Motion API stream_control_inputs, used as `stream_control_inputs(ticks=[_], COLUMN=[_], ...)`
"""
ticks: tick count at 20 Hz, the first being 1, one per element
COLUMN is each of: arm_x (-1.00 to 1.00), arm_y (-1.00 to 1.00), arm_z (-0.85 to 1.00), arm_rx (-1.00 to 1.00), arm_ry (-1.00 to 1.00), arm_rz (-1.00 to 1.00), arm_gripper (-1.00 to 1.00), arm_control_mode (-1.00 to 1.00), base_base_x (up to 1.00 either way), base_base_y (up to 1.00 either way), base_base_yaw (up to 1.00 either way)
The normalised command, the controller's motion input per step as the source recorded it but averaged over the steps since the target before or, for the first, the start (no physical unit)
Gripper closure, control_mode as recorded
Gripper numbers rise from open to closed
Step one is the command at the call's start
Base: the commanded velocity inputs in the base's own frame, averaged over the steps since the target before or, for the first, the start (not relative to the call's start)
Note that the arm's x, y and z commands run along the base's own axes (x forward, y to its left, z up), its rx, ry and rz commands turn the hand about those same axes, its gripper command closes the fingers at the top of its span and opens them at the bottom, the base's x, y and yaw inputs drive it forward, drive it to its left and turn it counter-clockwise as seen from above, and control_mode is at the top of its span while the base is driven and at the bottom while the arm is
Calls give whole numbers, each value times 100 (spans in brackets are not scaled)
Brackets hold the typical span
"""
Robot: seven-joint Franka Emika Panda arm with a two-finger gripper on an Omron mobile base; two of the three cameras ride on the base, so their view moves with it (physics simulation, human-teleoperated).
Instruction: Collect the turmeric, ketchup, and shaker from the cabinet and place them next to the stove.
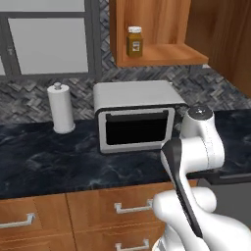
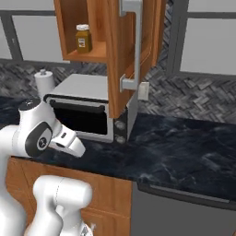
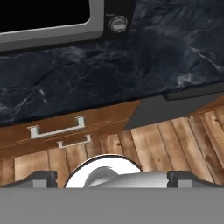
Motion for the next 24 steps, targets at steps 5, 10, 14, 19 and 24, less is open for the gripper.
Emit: stream_control_inputs(ticks=[5,10,14,19,24], arm_x=[0,0,24,30,23], arm_y=[0,0,5,19,7], arm_z=[0,0,63,85,86], arm_rx=[0,0,3,3,0], arm_ry=[0,0,-33,-39,-35], arm_rz=[0,0,23,28,19], arm_gripper=[-100,-100,-100,-100,-100], arm_control_mode=[100,100,-100,-100,-100], base_base_x=[73,63,0,0,0], base_base_y=[18,17,0,0,0], base_base_yaw=[-22,0,0,0,0])
